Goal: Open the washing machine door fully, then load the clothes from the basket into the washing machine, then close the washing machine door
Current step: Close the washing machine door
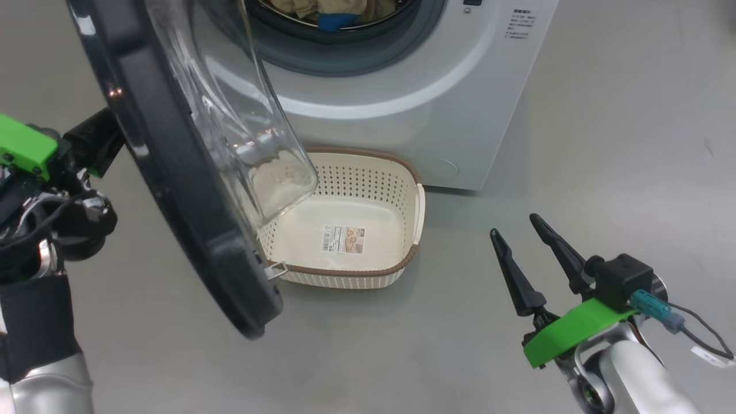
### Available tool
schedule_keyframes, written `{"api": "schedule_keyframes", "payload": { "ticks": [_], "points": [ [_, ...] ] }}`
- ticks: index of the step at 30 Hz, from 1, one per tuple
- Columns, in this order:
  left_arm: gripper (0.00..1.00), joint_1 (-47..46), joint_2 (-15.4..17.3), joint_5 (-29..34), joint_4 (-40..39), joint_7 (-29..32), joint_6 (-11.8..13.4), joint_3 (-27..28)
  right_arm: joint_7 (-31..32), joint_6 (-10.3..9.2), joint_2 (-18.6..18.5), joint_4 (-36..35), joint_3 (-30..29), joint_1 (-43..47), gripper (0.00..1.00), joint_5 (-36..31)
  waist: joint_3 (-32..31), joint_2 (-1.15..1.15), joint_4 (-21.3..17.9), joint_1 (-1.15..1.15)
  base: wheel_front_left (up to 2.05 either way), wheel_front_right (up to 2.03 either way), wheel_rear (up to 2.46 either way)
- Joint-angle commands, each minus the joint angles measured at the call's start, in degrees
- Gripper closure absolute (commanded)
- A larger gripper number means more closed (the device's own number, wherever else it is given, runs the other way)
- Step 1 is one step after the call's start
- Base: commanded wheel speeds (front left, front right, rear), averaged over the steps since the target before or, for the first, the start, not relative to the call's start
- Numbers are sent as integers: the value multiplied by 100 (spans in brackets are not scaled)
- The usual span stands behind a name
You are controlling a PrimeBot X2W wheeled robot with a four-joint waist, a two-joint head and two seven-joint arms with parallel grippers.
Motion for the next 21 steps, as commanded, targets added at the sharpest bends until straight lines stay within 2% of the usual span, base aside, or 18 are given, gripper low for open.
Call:
{"api": "schedule_keyframes", "payload": {
  "ticks": [1,21],
  "points": [
    [100,-327,113,-2,-233,9,-64,48,-38,2,14,-177,73,-157,0,45,-7,0,-63,0,0,0,0],
    [100,-798,-112,-98,624,-581,-536,-61,-38,2,86,-177,57,-166,0,49,-49,0,-757,0,0,0,0]
  ]
}}
